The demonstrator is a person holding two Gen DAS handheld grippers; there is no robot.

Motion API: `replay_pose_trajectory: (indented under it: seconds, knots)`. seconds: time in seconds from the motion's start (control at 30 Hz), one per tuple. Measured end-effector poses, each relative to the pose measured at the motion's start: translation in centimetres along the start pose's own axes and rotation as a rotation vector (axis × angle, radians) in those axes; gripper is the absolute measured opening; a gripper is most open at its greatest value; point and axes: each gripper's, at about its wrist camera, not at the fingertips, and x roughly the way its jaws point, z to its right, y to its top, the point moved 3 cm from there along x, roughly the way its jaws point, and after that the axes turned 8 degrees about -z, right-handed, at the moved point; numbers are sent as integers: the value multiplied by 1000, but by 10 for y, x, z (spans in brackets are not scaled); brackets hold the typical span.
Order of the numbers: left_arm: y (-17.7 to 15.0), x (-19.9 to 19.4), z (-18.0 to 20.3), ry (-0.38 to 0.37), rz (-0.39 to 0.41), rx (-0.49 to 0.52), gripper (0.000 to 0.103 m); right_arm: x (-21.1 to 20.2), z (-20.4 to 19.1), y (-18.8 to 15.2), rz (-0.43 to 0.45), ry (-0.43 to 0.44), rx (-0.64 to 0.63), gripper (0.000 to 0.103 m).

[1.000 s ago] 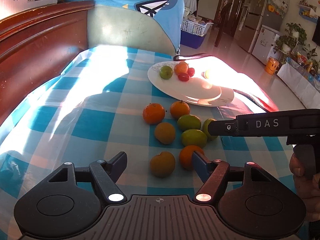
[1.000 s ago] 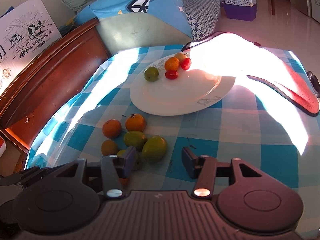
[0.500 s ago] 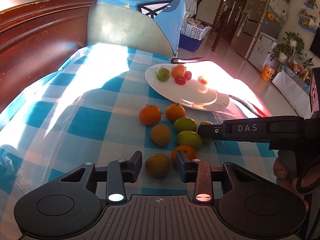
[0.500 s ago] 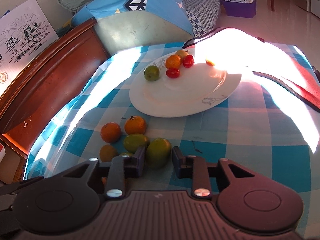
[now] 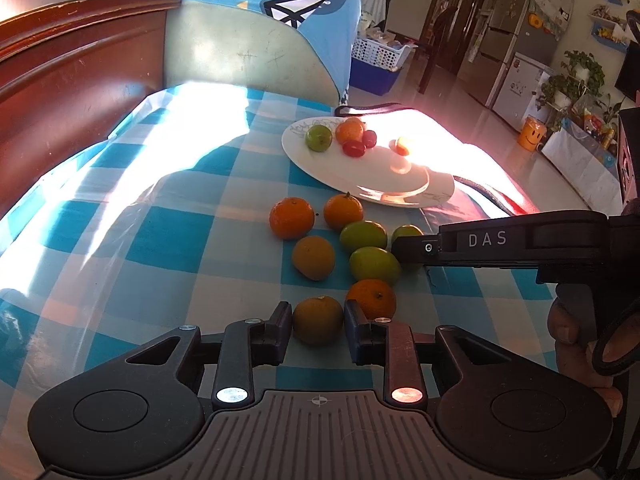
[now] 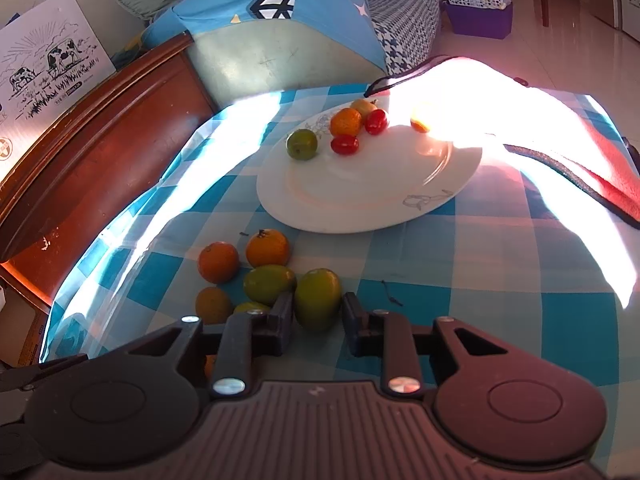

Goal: Organize fruits
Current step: 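Grasp a tan tangerine with the left tool while the right tool grasps a green plum, then carry the tangerine and plum onto the white plate and open both tools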

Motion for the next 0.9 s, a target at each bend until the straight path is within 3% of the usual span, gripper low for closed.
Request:
replay_pose_trajectory:
  seconds: [0.4,0.73,0.9]
  knots:
    - [8,-15,0,13,53,-5,25,-14,-7,5,2,-6,-50,27]
    - [40,-31,4,12,123,35,25,-37,-19,19,-13,28,-184,27]
    - [57,-28,4,-22,129,54,25,-53,-9,35,15,40,-188,27]
